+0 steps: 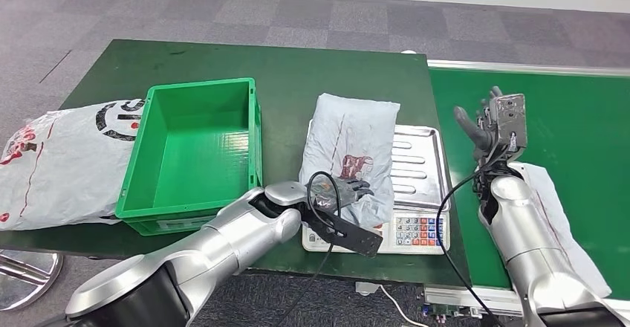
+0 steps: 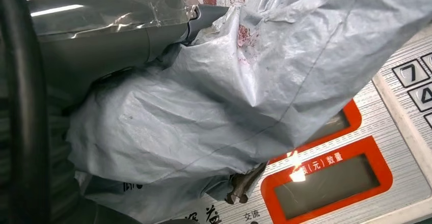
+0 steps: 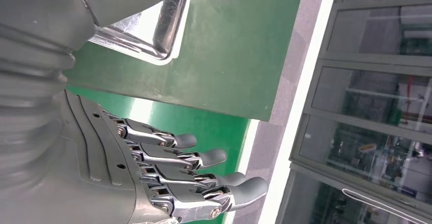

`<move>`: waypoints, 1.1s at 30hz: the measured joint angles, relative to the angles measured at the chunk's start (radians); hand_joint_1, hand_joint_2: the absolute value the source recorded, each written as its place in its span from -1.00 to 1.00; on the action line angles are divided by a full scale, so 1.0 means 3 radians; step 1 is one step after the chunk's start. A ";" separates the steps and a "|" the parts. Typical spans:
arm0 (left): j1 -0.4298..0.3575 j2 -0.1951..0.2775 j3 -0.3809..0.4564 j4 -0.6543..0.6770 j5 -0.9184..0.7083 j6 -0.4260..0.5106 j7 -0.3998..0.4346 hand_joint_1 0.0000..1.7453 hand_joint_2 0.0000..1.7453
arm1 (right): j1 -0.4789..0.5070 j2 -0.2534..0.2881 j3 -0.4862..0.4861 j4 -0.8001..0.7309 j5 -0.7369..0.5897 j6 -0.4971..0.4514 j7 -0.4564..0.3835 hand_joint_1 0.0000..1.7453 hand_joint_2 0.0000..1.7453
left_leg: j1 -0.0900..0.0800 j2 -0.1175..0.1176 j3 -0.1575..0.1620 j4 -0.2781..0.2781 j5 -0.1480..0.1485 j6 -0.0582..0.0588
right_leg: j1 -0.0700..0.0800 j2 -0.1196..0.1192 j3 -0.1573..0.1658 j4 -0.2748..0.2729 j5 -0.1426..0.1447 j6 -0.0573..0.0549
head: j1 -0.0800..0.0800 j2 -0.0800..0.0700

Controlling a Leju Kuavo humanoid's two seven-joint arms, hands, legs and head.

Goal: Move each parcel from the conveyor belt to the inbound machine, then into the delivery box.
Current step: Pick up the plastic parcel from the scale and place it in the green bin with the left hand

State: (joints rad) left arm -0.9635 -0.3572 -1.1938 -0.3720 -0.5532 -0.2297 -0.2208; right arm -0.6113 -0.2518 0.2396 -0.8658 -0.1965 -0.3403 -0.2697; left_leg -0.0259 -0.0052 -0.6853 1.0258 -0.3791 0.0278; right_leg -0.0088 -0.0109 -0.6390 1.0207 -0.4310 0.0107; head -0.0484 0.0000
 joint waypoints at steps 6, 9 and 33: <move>-0.0004 -0.0012 -0.0061 0.0027 -0.0138 0.0402 0.0166 1.00 1.00 | 0.0033 -0.0001 0.0000 -0.0096 0.0018 0.0000 0.0014 -1.00 1.00 | 0.0001 0.0001 0.0004 0.0000 0.0001 0.0000 | 0.0000 0.0000 0.0004 0.0000 0.0001 0.0000 | 0.0000 0.0000; 0.0007 -0.0022 -0.0063 0.0027 -0.0238 0.0744 0.0228 1.00 1.00 | 0.0088 -0.0004 -0.0005 -0.0216 0.0054 0.0008 0.0055 -1.00 1.00 | 0.0000 0.0000 0.0005 0.0000 0.0001 0.0000 | 0.0000 -0.0001 0.0006 0.0000 0.0001 0.0000 | 0.0000 0.0000; -0.0117 0.0049 0.0788 -0.0662 0.0069 0.1421 -0.0116 1.00 1.00 | 0.0286 -0.0109 -0.0181 -0.0563 -0.0006 0.0119 0.0072 -1.00 1.00 | -0.0001 -0.0001 -0.0002 0.0000 0.0004 0.0003 | -0.0001 -0.0002 -0.0002 0.0000 0.0005 0.0002 | 0.0000 0.0000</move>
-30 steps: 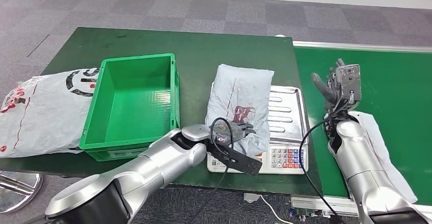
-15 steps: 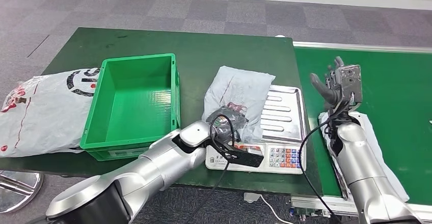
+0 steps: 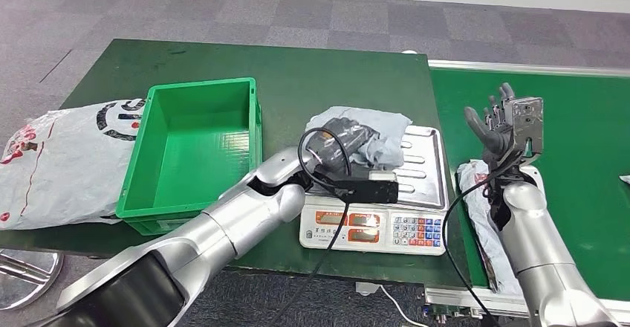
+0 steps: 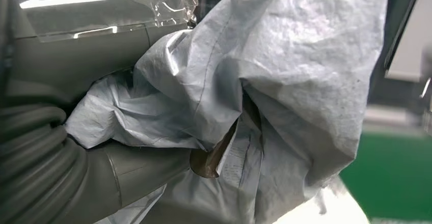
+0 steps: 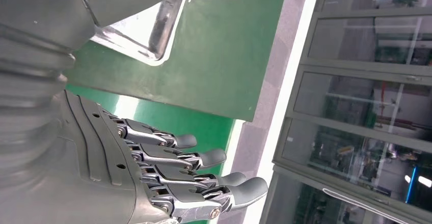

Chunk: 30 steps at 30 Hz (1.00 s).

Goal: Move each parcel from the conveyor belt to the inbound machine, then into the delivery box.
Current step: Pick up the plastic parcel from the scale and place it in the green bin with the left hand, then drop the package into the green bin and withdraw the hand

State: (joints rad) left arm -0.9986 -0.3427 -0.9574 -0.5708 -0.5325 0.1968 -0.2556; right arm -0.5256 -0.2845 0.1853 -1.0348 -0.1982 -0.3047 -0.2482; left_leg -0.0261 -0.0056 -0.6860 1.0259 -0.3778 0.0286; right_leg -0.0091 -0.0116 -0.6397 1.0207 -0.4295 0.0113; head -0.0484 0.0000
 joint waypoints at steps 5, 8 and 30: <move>-0.0137 0.0017 0.0360 -0.0195 0.0222 -0.0007 0.0152 1.00 1.00 | -0.0013 -0.0019 -0.0021 -0.0001 -0.0030 0.0090 0.0011 -1.00 1.00 | 0.0000 0.0002 -0.0002 0.0000 0.0000 -0.0001 | 0.0000 0.0002 -0.0001 0.0000 0.0001 0.0000 | 0.0000 0.0000; -0.0268 0.0043 0.0571 -0.0199 0.0266 0.0043 0.0246 1.00 1.00 | -0.0109 -0.0009 -0.0021 0.0063 -0.0050 0.0158 0.0014 -1.00 1.00 | 0.0000 0.0002 -0.0003 0.0000 0.0001 -0.0002 | 0.0001 0.0002 -0.0002 0.0002 0.0002 -0.0001 | 0.0000 0.0000; -0.0920 0.0548 0.1091 0.0443 -0.1013 0.1297 0.1122 1.00 1.00 | 0.0001 0.0177 -0.0080 -0.0137 0.0268 0.0042 0.0218 -1.00 1.00 | 0.0002 -0.0002 -0.0004 -0.0001 0.0004 -0.0006 | 0.0002 -0.0001 -0.0005 0.0004 -0.0002 -0.0008 | 0.0000 0.0000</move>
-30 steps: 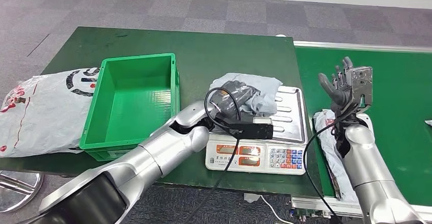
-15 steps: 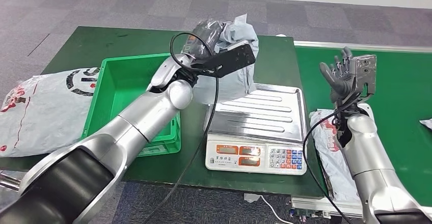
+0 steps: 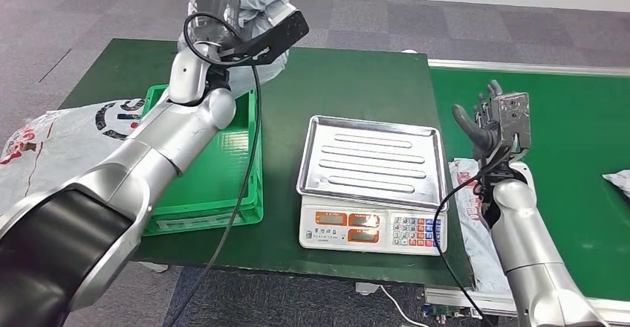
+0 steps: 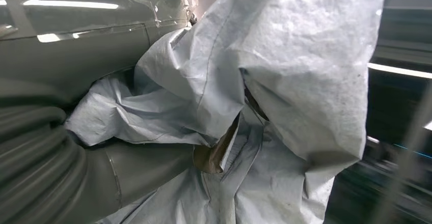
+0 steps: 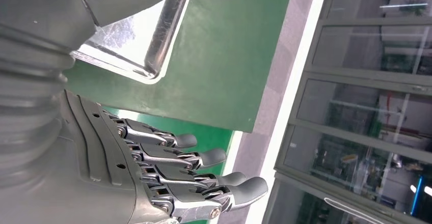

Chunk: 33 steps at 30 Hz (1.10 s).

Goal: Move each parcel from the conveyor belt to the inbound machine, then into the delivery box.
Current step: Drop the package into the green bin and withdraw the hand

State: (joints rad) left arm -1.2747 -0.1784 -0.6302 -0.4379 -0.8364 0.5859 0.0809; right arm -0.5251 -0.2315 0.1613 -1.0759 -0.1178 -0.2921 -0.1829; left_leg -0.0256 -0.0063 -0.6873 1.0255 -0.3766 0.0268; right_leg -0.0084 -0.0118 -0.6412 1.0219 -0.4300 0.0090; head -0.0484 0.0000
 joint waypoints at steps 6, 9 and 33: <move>-0.0007 0.0307 0.0091 0.0206 -0.0274 0.0082 0.0402 1.00 1.00 | -0.0006 0.0000 -0.0028 -0.0005 -0.0006 0.0097 0.0014 -1.00 1.00 | 0.0000 0.0006 0.0000 -0.0001 0.0001 -0.0001 | 0.0000 0.0008 -0.0002 0.0001 0.0001 -0.0001 | -0.0001 0.0000; 0.0016 0.0461 0.0149 0.0297 -0.0348 0.0080 0.0539 1.00 1.00 | -0.0046 0.0000 -0.0028 0.0018 -0.0030 0.0110 0.0015 -1.00 1.00 | 0.0002 0.0007 0.0000 -0.0001 0.0002 -0.0003 | 0.0001 0.0010 -0.0005 0.0002 0.0001 -0.0002 | -0.0001 0.0000; 0.0219 0.0686 0.0350 0.0559 -0.0407 -0.1956 0.0791 -1.00 1.00 | -0.0149 -0.0130 -0.0028 0.0088 -0.0183 0.0274 0.0071 -1.00 1.00 | 0.0003 0.0000 -0.0003 0.0000 0.0001 -0.0005 | 0.0002 0.0000 -0.0004 0.0000 0.0000 -0.0004 | -0.0001 0.0000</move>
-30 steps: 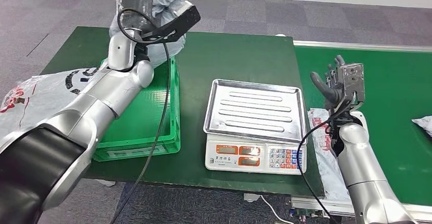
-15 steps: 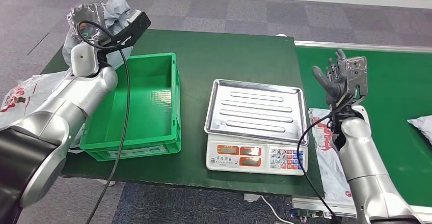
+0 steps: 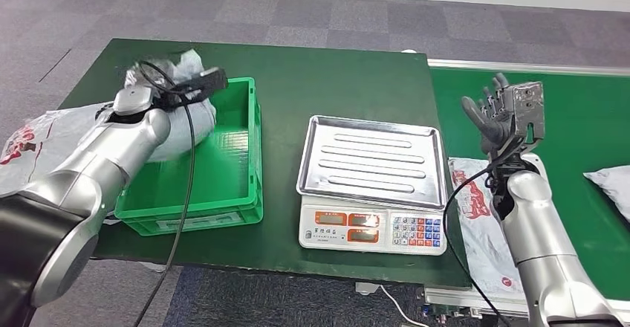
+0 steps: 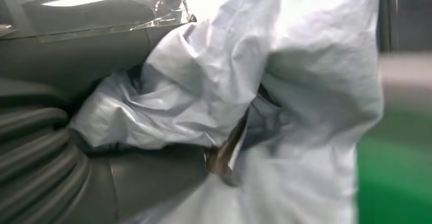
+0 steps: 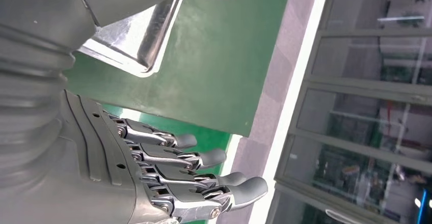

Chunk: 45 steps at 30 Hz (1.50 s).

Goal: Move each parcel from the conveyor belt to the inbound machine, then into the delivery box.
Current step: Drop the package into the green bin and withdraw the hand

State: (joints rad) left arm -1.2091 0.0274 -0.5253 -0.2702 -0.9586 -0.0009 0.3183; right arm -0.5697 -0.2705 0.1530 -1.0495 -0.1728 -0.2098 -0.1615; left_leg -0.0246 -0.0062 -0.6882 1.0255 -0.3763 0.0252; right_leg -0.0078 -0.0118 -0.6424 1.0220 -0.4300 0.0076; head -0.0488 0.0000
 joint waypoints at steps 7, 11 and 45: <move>0.0120 -0.0017 0.0307 -0.0026 0.0357 0.0239 -0.0301 -1.00 0.50 | -0.0009 -0.0036 0.0000 0.0004 0.0004 0.0073 0.0060 -1.00 1.00 | 0.0001 0.0004 -0.0001 0.0000 0.0000 -0.0001 | 0.0001 0.0005 -0.0004 0.0000 0.0002 -0.0002 | 0.0000 0.0000; 0.0062 -0.0059 0.0593 -0.0068 0.0519 0.0498 -0.0410 -1.00 -1.00 | -0.0015 -0.0034 0.0000 0.0004 0.0044 0.0102 0.0086 -1.00 1.00 | 0.0001 0.0003 -0.0001 0.0000 0.0000 -0.0001 | 0.0001 0.0005 -0.0002 0.0000 0.0002 -0.0002 | 0.0000 0.0000; 0.0701 -0.1116 0.1190 -0.0936 0.3727 -0.0621 -0.1736 -1.00 1.00 | 0.0063 0.0168 0.0002 -0.0010 0.0830 -0.0360 0.0119 -1.00 1.00 | -0.0003 -0.0008 0.0002 0.0001 -0.0005 0.0005 | -0.0002 -0.0008 0.0005 -0.0003 -0.0002 0.0004 | 0.0001 0.0000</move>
State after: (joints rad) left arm -0.9988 -0.3075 -0.1683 -0.5509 0.1596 -0.1870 -0.2026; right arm -0.5508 -0.2201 0.1535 -1.0526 0.0761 -0.3178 -0.1260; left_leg -0.0254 -0.0087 -0.6876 1.0258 -0.3778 0.0268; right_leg -0.0083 -0.0142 -0.6410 1.0210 -0.4306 0.0090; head -0.0485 0.0000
